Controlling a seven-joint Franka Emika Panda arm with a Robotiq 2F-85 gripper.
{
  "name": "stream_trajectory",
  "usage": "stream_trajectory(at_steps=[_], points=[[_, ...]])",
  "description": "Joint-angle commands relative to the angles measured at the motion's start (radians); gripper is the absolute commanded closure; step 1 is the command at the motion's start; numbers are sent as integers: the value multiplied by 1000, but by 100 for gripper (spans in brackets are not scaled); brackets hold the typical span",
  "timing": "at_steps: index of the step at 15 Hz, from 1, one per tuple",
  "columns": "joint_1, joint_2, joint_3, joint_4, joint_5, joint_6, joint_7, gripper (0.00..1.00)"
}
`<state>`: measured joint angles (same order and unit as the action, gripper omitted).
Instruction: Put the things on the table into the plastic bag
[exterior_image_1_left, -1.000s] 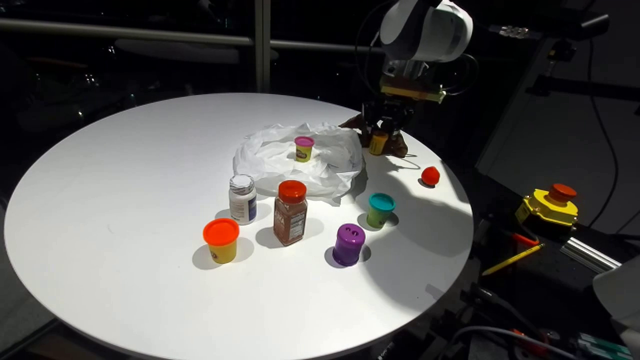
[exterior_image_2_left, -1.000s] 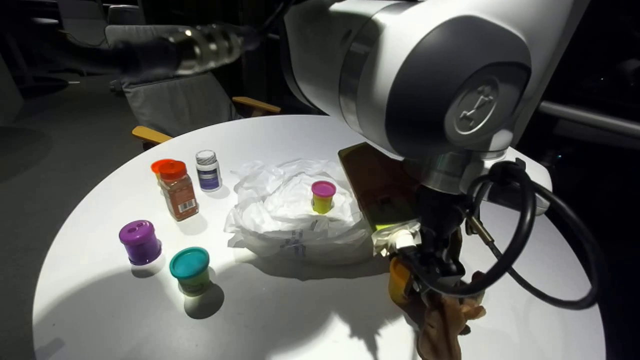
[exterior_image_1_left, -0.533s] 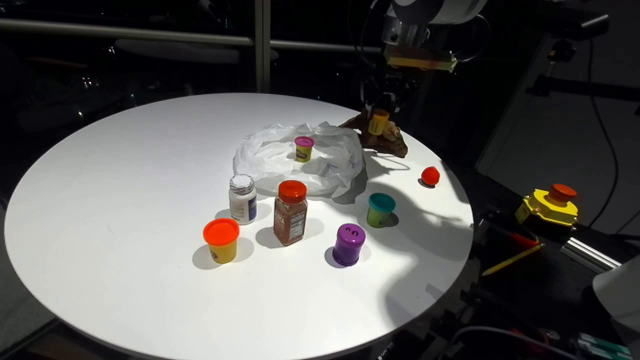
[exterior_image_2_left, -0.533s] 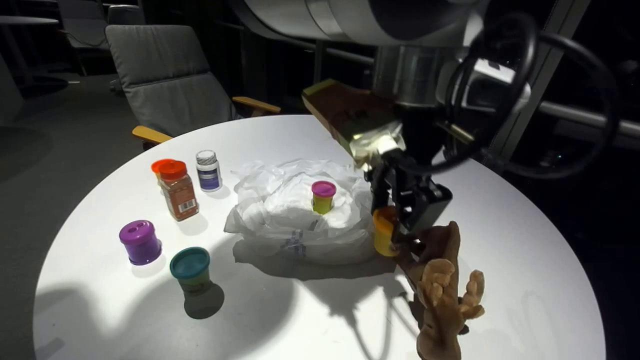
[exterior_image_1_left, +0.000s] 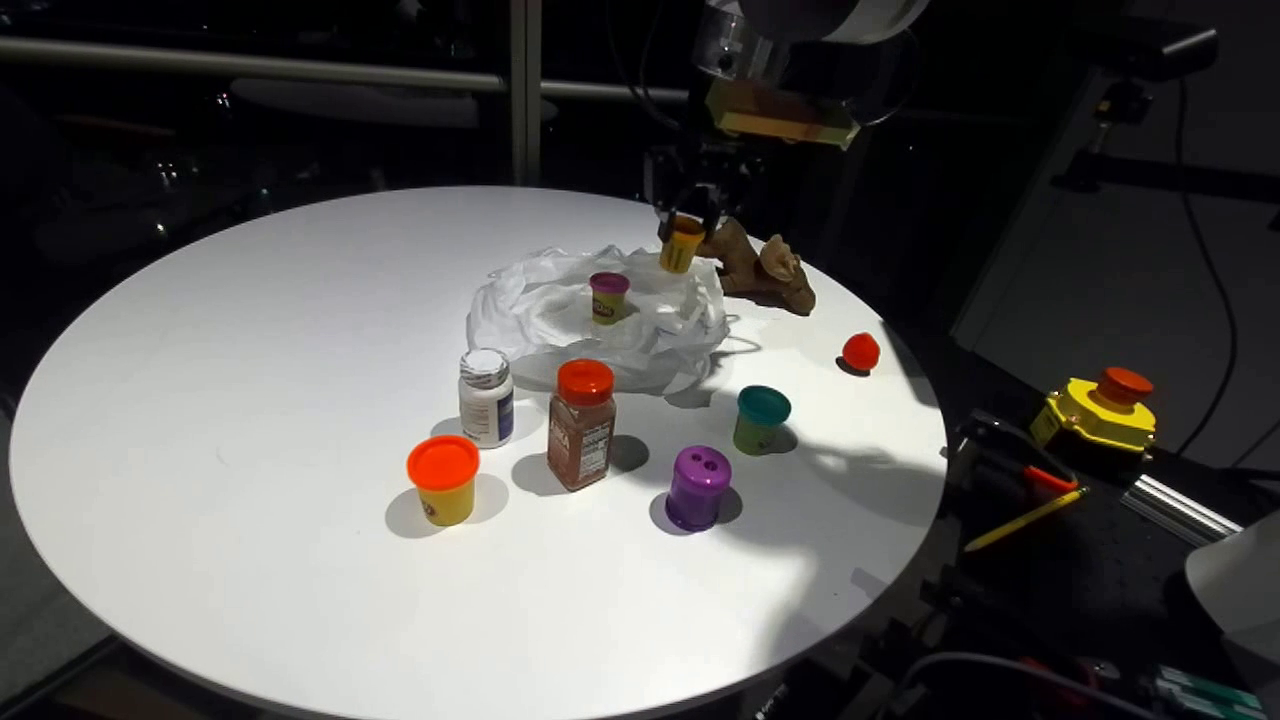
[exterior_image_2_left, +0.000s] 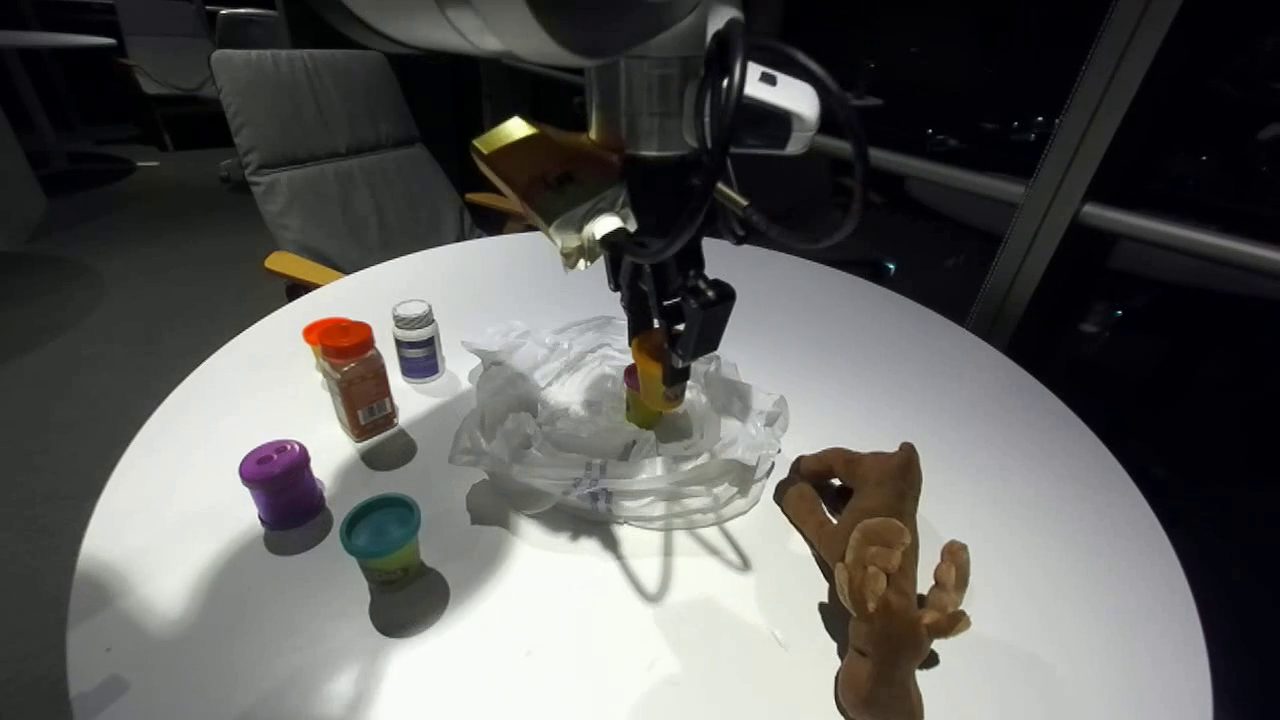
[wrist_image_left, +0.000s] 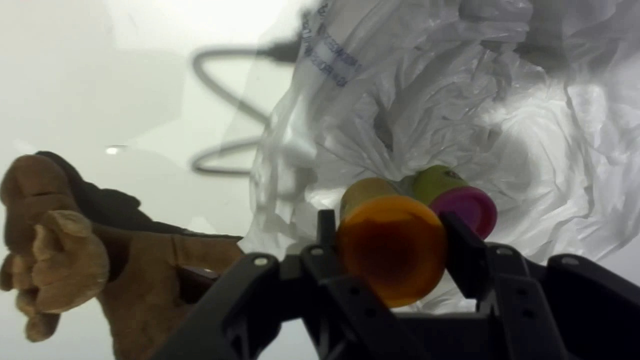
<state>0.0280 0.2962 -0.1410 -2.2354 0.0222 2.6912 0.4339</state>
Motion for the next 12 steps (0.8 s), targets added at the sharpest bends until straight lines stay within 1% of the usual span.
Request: stream_trajectory(at_steps=[1, 5, 8, 9, 10, 12], points=[[23, 85, 4, 18, -22, 136, -7, 71], [70, 198, -41, 50, -25, 234, 4, 71], [94, 264, -76, 75, -9, 268, -3, 71], [100, 268, -84, 78, -3, 270, -7, 32], [100, 262, -87, 78, 3, 283, -17, 20], [98, 204, -96, 40, 2, 289, -34, 7]])
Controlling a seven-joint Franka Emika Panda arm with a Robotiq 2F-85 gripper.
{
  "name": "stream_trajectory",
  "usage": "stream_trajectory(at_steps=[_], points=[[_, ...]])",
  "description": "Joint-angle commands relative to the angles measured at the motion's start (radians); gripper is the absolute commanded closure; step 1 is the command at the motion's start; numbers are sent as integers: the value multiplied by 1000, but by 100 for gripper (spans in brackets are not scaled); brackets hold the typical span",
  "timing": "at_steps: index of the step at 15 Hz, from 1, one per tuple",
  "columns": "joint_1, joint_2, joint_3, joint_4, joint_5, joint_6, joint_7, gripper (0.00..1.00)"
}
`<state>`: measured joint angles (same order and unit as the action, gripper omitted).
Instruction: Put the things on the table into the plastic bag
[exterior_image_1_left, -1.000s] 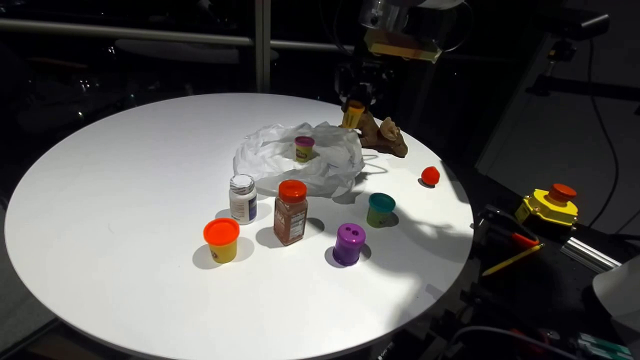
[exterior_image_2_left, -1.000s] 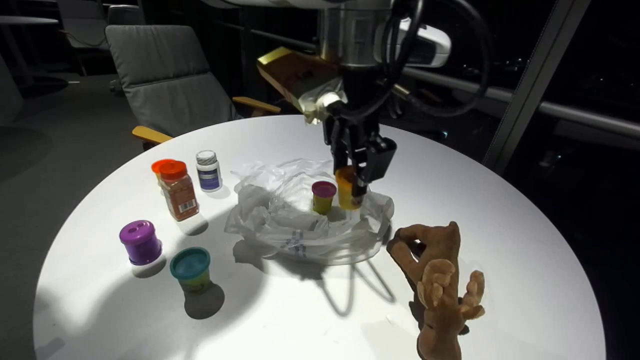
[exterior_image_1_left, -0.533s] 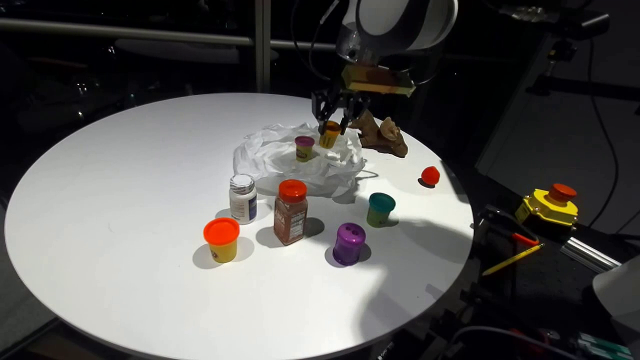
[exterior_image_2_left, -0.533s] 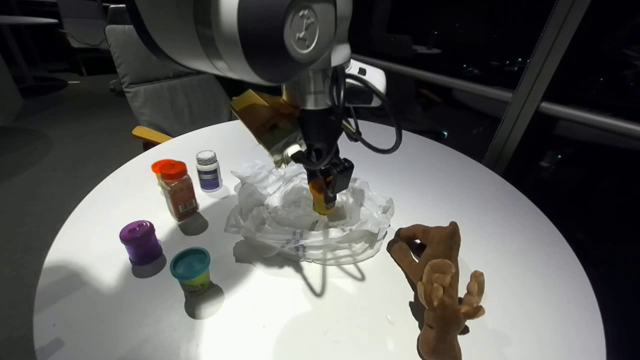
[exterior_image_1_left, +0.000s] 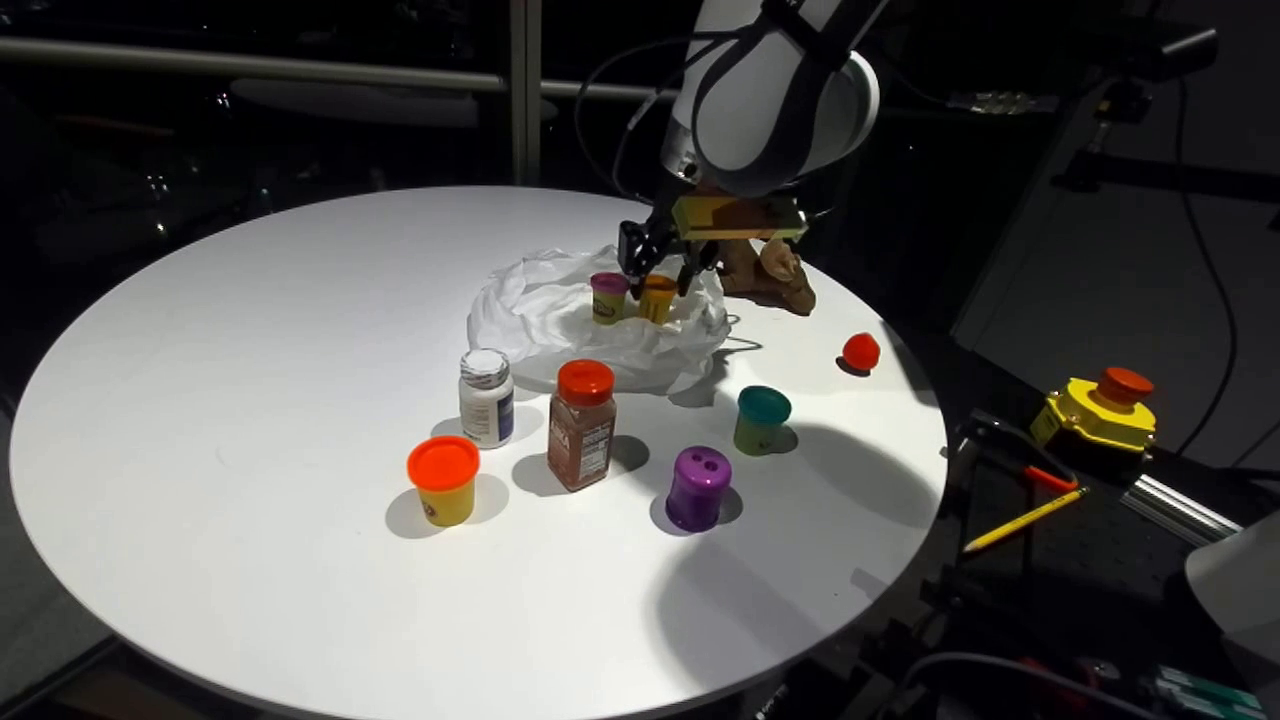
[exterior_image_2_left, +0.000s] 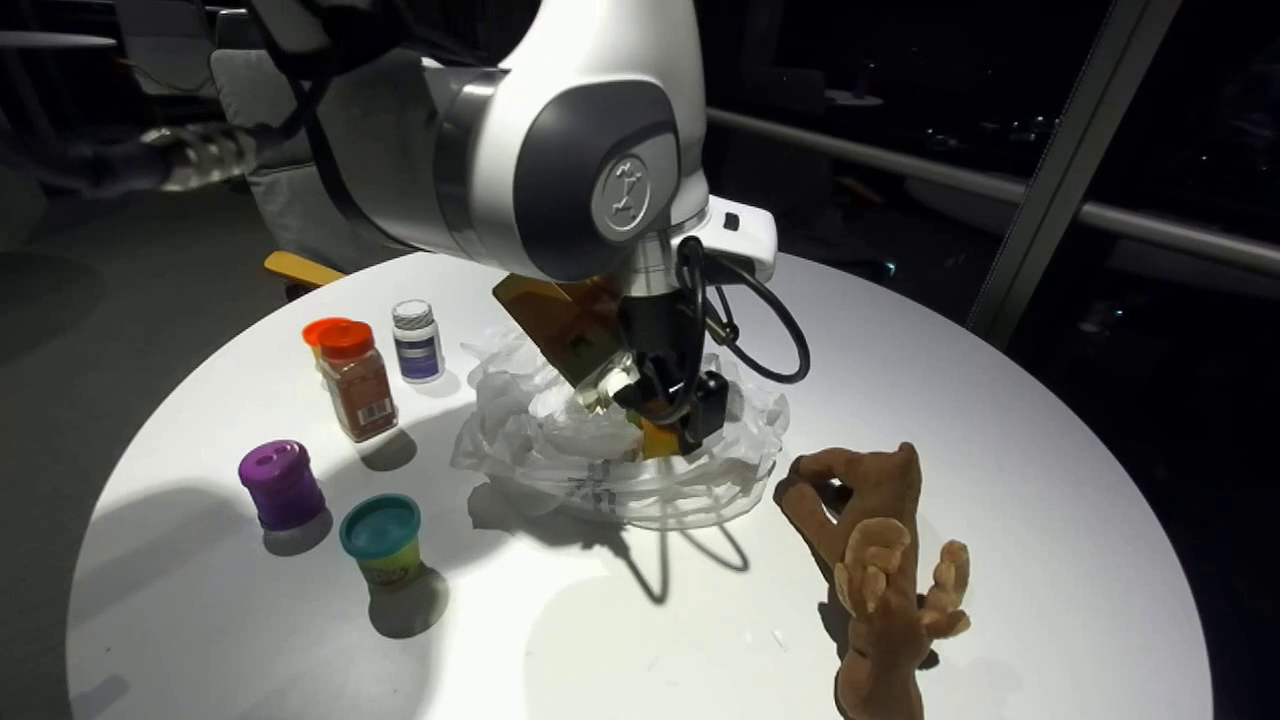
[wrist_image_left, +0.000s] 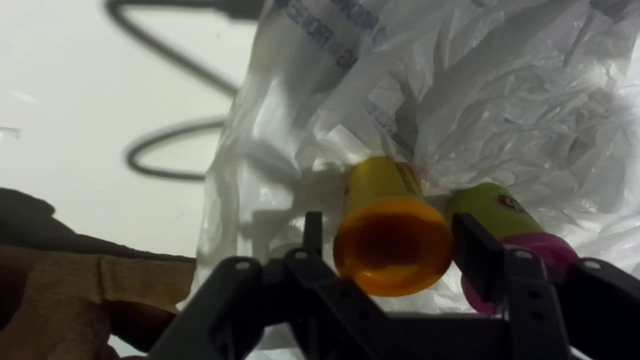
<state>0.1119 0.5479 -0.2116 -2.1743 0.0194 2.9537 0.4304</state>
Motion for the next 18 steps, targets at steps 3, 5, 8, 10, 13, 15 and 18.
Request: stream_trajectory(at_steps=[3, 5, 8, 10, 13, 15, 18], points=[[-19, -193, -32, -93, 11, -15, -70, 0], [-39, -274, -59, -108, -6, -128, -88, 0], [-108, -361, -67, -119, -26, -304, -132, 0], [-159, -400, -63, -143, -32, -400, -175, 0], [-229, -454, -44, -223, 1, -479, -308, 0], [-256, -458, -44, -271, -5, -466, -349, 0], [-276, -441, -44, -343, -6, -422, -359, 0]])
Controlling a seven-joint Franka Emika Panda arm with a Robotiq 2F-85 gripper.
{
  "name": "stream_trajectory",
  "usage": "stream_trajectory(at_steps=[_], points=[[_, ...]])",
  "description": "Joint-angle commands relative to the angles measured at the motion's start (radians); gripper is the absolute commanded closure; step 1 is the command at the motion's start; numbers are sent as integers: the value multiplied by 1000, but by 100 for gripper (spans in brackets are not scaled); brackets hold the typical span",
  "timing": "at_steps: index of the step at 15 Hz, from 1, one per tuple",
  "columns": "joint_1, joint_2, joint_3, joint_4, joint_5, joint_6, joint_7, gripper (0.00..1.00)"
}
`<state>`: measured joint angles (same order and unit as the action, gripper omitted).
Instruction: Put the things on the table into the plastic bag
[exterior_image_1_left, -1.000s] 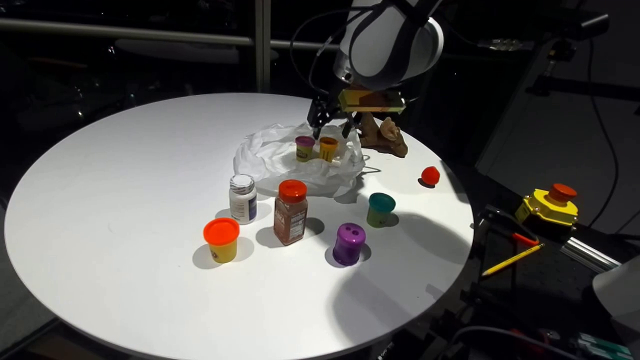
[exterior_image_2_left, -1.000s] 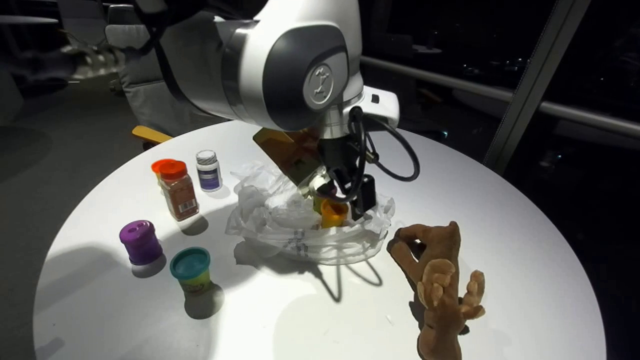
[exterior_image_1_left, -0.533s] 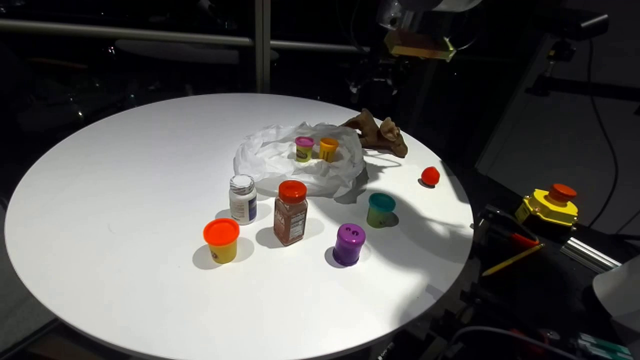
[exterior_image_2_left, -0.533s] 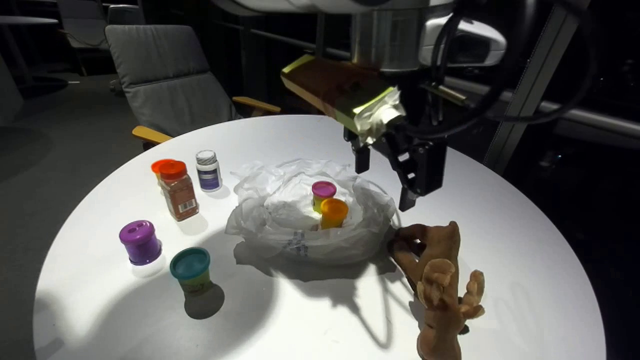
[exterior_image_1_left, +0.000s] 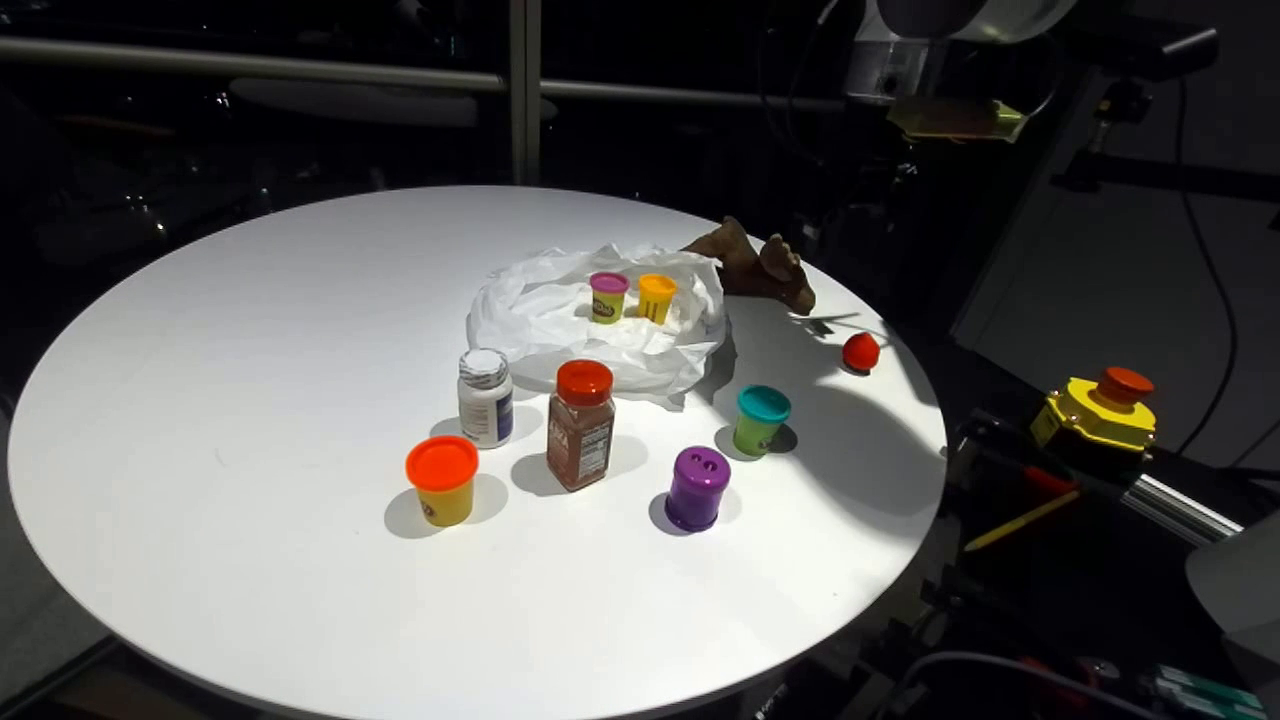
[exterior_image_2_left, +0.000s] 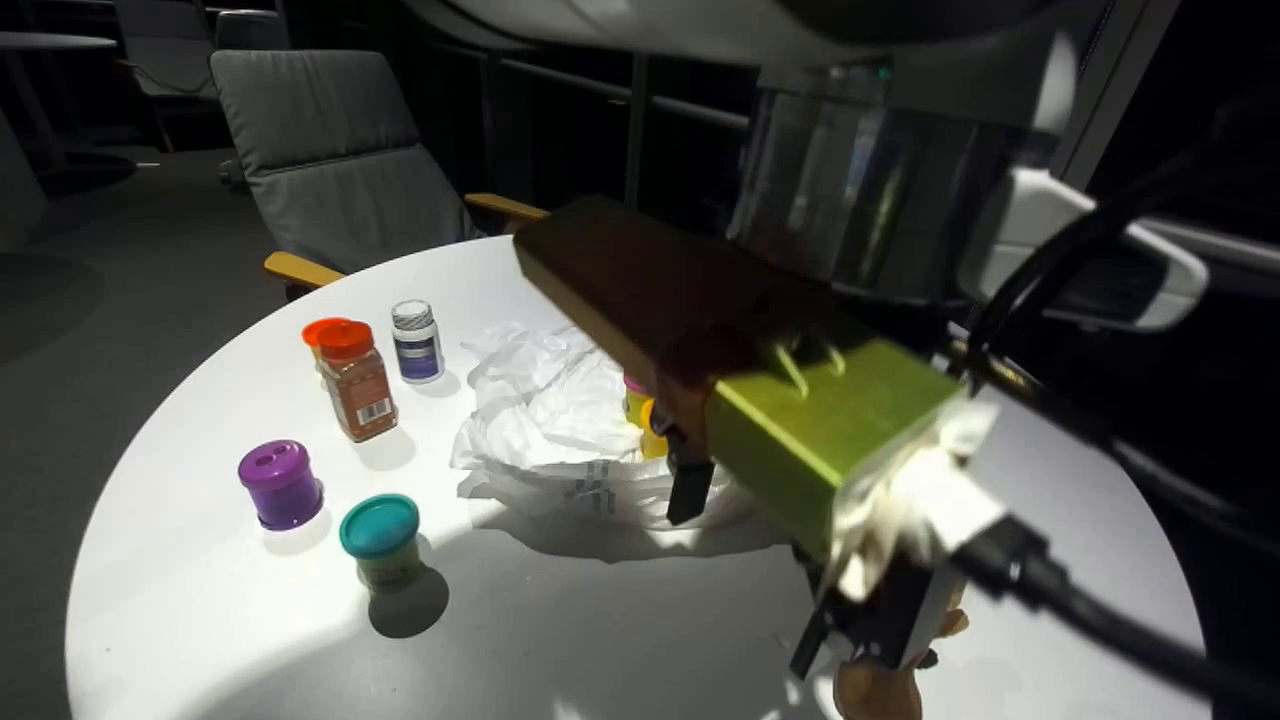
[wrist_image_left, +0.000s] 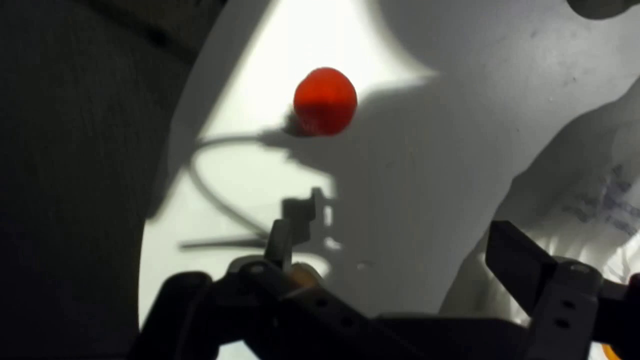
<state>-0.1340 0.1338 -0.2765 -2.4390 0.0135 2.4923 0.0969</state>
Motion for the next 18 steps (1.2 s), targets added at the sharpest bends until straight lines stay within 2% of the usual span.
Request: stream_trajectory(at_steps=[1, 9, 13, 17, 18], points=[[-33, -22, 24, -103, 3, 66, -27, 0], [-13, 64, 31, -169, -45, 230, 43, 0], [0, 153, 17, -143, -65, 264, 83, 0], [8, 183, 7, -134, -59, 262, 101, 0], [7, 186, 6, -132, -54, 264, 105, 25]])
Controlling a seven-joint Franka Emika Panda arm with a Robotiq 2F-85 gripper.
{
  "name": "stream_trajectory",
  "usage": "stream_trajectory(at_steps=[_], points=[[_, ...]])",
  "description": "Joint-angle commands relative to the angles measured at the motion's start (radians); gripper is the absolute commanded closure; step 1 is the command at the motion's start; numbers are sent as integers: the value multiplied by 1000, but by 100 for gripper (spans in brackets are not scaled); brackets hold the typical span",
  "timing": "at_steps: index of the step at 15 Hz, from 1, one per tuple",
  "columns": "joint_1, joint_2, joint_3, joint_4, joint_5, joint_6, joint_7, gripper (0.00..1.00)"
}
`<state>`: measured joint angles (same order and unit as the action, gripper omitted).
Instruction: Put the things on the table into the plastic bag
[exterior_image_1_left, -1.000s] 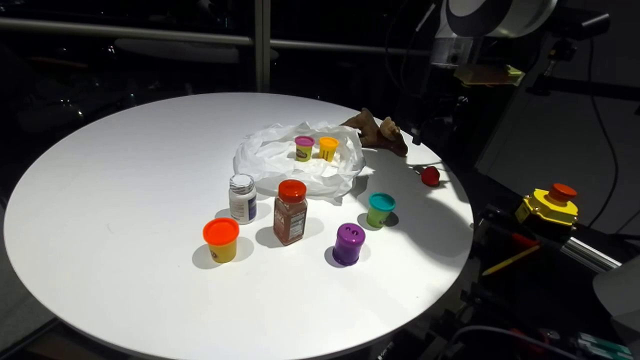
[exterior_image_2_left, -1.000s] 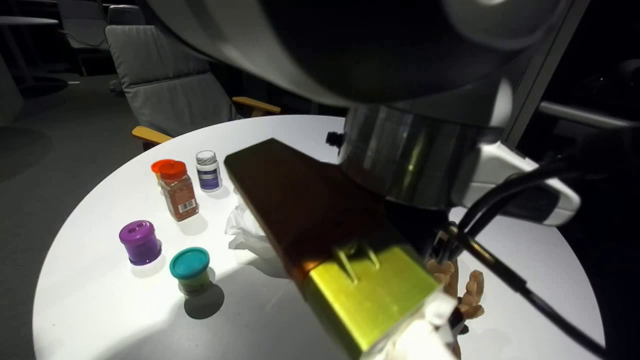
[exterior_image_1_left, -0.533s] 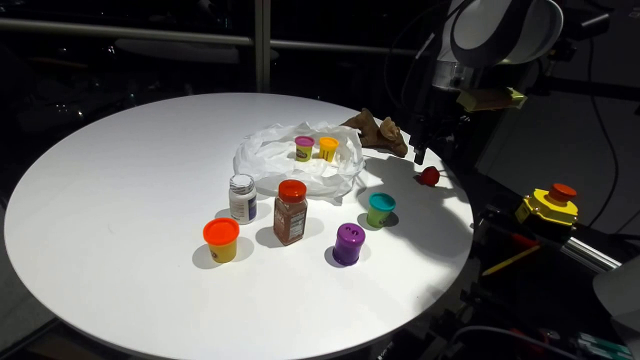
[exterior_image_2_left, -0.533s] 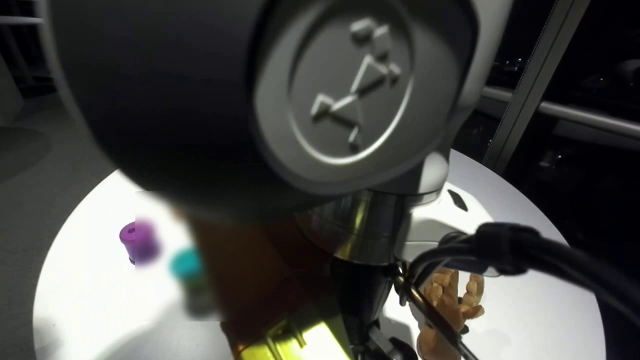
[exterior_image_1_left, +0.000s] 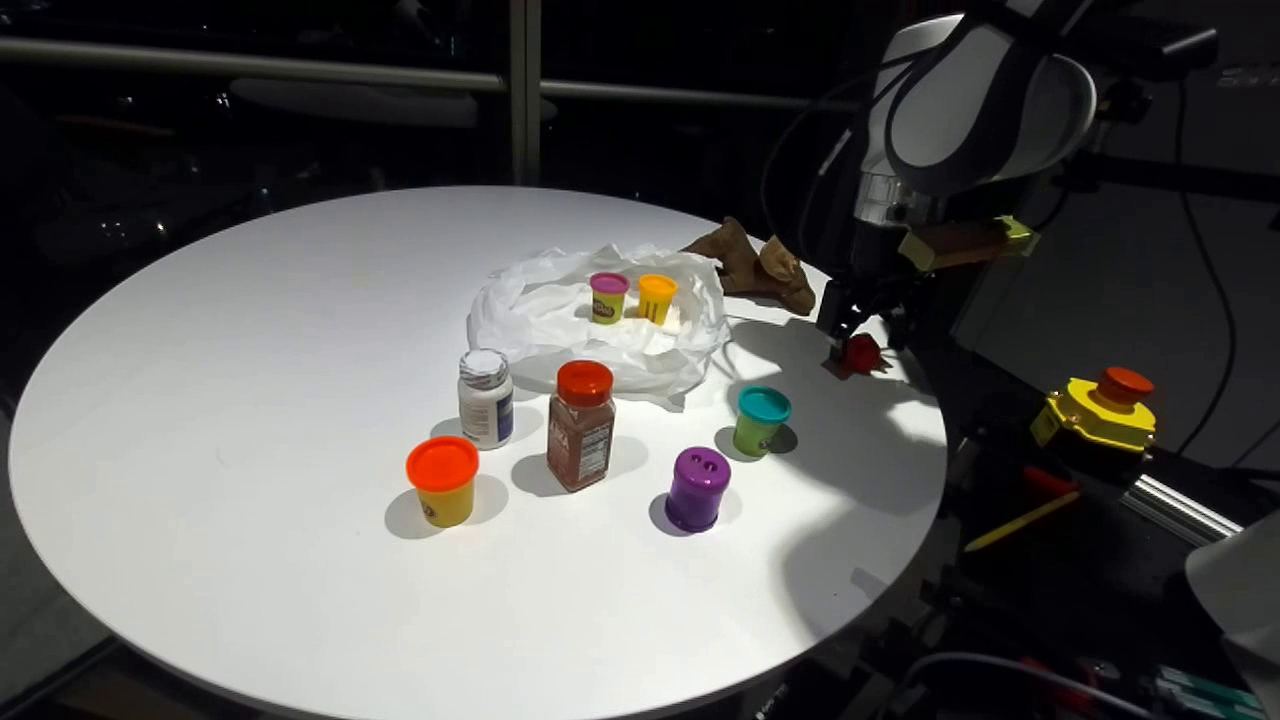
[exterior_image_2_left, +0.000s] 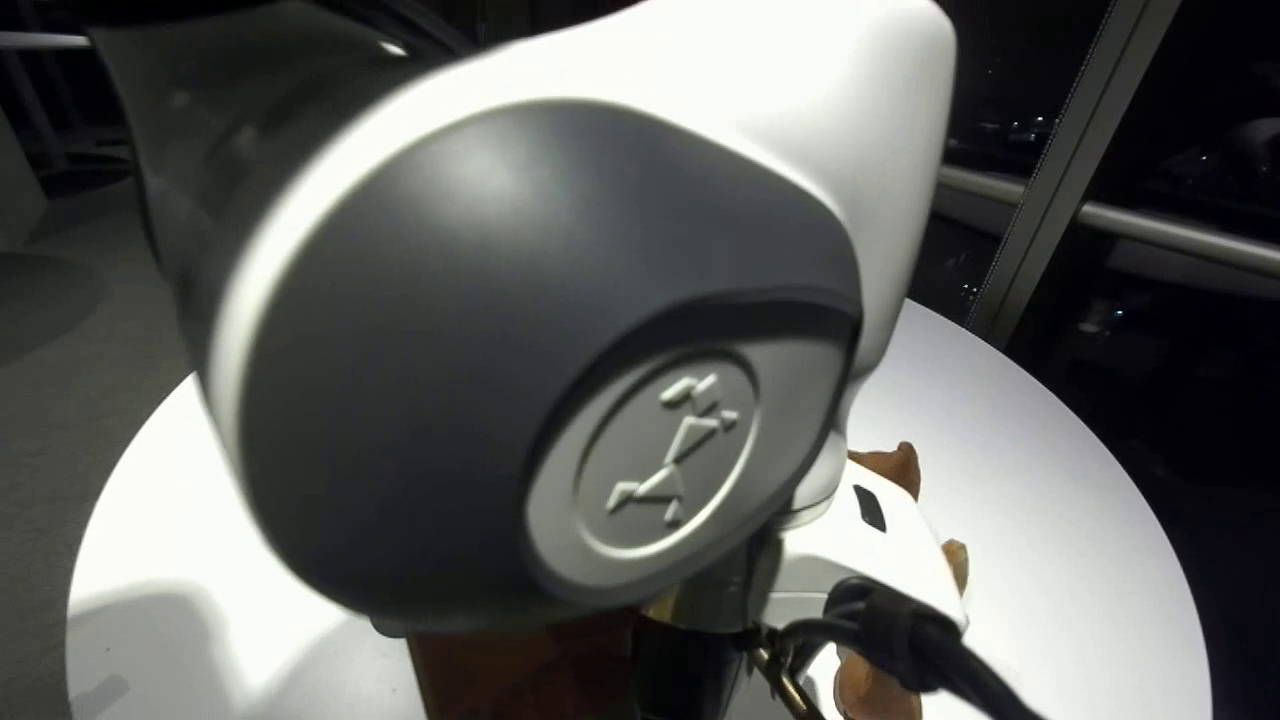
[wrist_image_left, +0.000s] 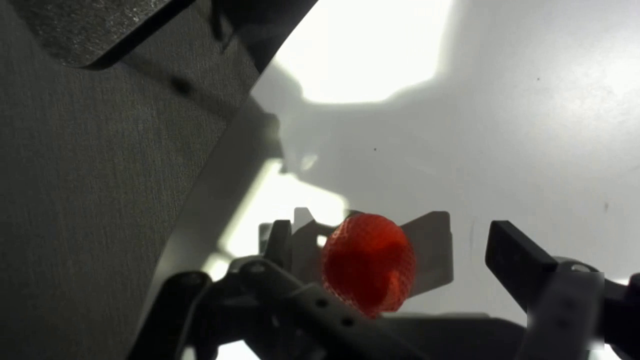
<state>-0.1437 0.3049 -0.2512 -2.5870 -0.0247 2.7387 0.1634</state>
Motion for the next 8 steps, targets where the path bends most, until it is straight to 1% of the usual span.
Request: stream_trajectory(at_steps=[1, 2, 5, 7, 8], points=[[17, 15, -26, 18, -16, 25, 47, 26], [17, 15, -31, 20, -15, 30, 53, 32], [23, 15, -51, 28, -20, 44, 77, 58], [27, 8, -59, 28, -24, 32, 86, 72], [30, 2, -63, 28, -26, 21, 90, 77]])
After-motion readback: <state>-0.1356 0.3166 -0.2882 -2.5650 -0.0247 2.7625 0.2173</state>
